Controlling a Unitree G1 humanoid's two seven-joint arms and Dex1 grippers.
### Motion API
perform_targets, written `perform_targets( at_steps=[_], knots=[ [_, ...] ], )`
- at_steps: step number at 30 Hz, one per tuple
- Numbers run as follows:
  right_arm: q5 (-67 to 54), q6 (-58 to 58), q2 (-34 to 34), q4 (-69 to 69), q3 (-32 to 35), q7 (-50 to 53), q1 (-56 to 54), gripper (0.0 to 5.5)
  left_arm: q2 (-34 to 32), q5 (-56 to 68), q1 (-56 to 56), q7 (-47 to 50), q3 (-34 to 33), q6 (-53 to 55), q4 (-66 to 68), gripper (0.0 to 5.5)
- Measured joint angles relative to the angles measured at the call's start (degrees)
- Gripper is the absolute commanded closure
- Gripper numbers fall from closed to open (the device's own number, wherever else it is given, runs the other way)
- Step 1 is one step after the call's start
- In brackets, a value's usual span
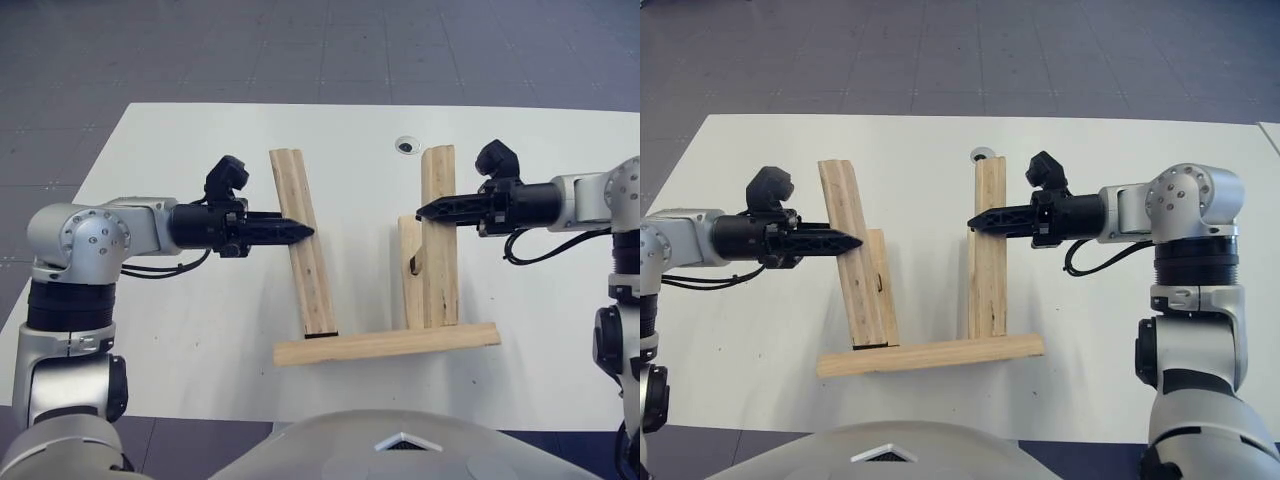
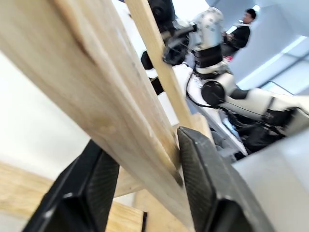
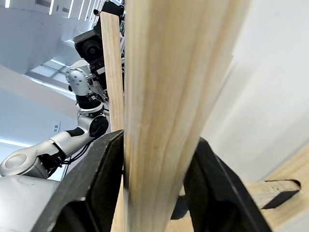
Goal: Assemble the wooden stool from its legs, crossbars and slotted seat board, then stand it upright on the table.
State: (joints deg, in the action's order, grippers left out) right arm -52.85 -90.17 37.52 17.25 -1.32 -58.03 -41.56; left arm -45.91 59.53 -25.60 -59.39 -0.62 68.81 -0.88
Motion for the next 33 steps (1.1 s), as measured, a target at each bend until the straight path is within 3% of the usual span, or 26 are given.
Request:
perform_targets(
  at_steps=[9,17,20,25,29,33],
  knots=[
    [3.7,3.6,2.3,4.3,0.1,-1.1,-0.7,1.22,-3.9,-3.0,0.6,-4.7,-3.3,-1.7,1.0,1.34],
    [11.2,17.1,11.5,8.5,-1.7,-10.3,-1.4,1.17,-10.8,-8.9,8.2,-10.3,-8.6,-9.0,4.8,1.19],
    [17.3,33.6,12.9,7.9,-1.7,-13.5,2.6,1.17,-11.2,-11.9,18.6,-11.8,-12.2,-17.0,-3.2,1.19],
    [22.9,56.7,22.4,0.5,-4.1,-31.8,19.7,1.17,-13.5,-18.0,41.6,-19.1,-14.1,-27.0,-18.2,1.19],
    [18.3,69.7,35.6,-4.1,-13.7,-34.4,26.3,1.17,-15.4,-21.5,48.4,-22.6,-13.1,-31.3,-22.8,1.19],
    [14.5,75.3,38.6,-12.3,-18.5,-34.5,29.3,1.17,-13.7,-22.1,45.9,-18.3,-8.7,-31.0,-25.6,1.19]
  ],
)
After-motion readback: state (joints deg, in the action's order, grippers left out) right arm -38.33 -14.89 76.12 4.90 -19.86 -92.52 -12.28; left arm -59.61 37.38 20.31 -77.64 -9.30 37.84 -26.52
